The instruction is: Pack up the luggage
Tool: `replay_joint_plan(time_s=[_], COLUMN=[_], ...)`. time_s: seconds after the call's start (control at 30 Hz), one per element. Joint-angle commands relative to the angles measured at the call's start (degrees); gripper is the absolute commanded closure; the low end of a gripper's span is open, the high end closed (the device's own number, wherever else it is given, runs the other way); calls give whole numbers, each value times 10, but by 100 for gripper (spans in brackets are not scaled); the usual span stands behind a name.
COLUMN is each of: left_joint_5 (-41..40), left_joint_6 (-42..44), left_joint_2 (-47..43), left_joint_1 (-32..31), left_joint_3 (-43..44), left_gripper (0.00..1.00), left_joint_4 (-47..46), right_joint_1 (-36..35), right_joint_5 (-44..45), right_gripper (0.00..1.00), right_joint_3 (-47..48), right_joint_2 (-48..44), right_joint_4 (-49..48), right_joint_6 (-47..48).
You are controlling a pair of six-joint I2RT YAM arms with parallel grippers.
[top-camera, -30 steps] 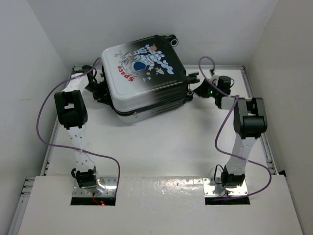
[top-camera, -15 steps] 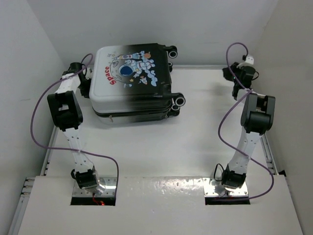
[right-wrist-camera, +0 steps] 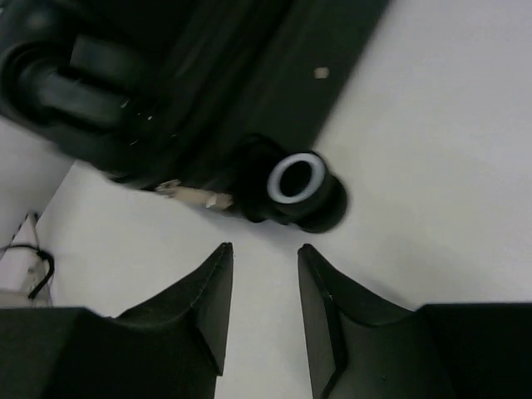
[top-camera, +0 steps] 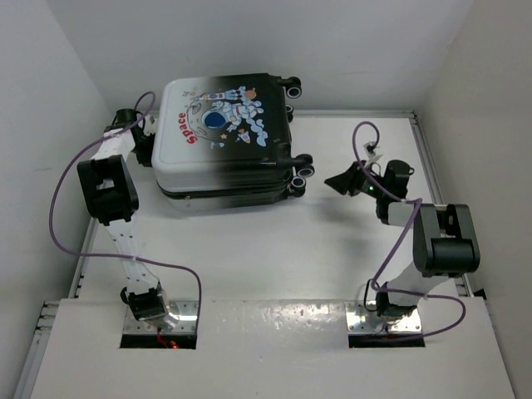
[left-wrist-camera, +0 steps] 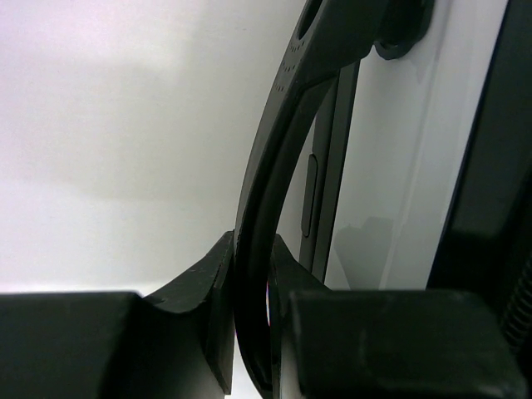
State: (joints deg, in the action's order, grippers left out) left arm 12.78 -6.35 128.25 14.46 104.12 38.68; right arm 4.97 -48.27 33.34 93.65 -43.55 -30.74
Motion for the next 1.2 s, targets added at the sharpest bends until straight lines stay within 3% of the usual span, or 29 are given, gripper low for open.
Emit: replay_joint_plan(time_s=[0.0,0.13,0.63,1.17], left_joint_5=[-44,-34,-28,-28], left_joint_6=[60,55,55,55], left_joint_2=[46,46,24,24], left_joint_1=[3,3,-2,-2], left_joint_3=[-54,-66,-110,-116], left_gripper=[100,100,100,100], left_joint_4=[69,69,69,64], right_joint_1=[-45,-101,-211,-237], right_joint_5=[-31,-4,23,156], right_gripper=[62,61,57,62], right_joint_3=[-23,-27,1,-3], right_joint_2=[-23,7,107,149], right_joint_4=[-118,-195,-315,-361], right_joint_6=[7,19,57,154])
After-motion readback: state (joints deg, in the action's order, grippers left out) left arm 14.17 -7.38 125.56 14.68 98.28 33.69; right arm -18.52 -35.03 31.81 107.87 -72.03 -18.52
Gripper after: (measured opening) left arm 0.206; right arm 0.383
